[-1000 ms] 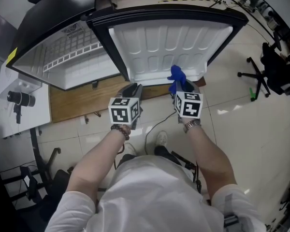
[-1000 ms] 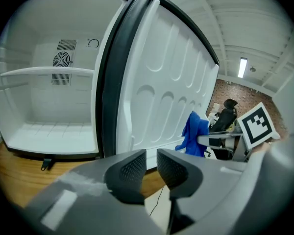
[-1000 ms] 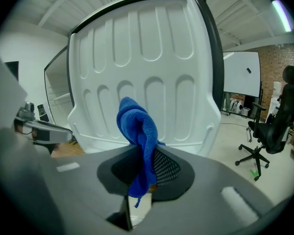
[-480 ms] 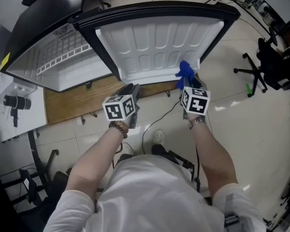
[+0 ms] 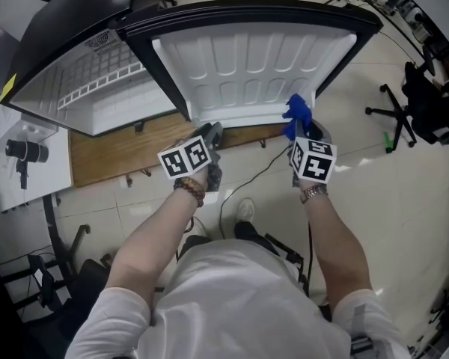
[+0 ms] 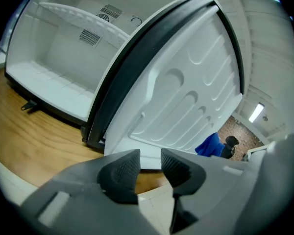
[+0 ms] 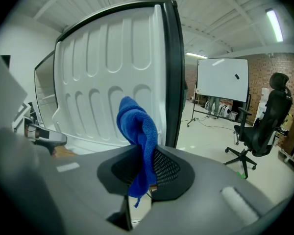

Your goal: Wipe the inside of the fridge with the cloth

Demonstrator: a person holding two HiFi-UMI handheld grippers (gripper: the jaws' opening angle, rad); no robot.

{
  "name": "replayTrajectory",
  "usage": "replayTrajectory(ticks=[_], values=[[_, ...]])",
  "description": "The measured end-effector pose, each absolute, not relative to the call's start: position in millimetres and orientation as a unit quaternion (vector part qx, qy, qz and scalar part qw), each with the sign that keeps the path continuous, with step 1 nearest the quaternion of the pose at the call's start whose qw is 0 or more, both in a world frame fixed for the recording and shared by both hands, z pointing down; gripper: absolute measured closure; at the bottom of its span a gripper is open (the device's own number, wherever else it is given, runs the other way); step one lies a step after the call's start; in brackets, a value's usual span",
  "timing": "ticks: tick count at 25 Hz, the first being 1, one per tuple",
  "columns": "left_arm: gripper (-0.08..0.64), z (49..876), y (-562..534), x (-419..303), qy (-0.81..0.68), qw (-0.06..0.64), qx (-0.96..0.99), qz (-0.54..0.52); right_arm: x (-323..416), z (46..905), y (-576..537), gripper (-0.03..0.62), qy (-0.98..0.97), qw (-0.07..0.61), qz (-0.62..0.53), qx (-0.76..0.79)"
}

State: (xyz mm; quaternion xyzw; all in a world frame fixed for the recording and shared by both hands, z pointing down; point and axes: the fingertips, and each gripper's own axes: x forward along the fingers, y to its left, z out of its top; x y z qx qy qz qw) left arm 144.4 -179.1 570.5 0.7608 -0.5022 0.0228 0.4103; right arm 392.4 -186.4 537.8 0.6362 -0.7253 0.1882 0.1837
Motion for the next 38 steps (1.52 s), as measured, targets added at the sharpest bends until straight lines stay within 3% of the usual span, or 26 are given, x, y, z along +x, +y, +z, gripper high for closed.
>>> replayTrajectory(ticks=[21, 38], values=[[0.435, 569.9, -202.1, 136.0, -0.485, 0.493, 0.698, -0.189, 363.9, 509.1, -154.0, 0.535, -0.767, 0.173, 0.162, 0.597], [0.483, 552.2, -168.7, 118.5, -0.452, 0.48, 0.728, -0.186, 277.9, 480.4, -126.0, 0.535, -0.818, 0.148, 0.148, 0.536]])
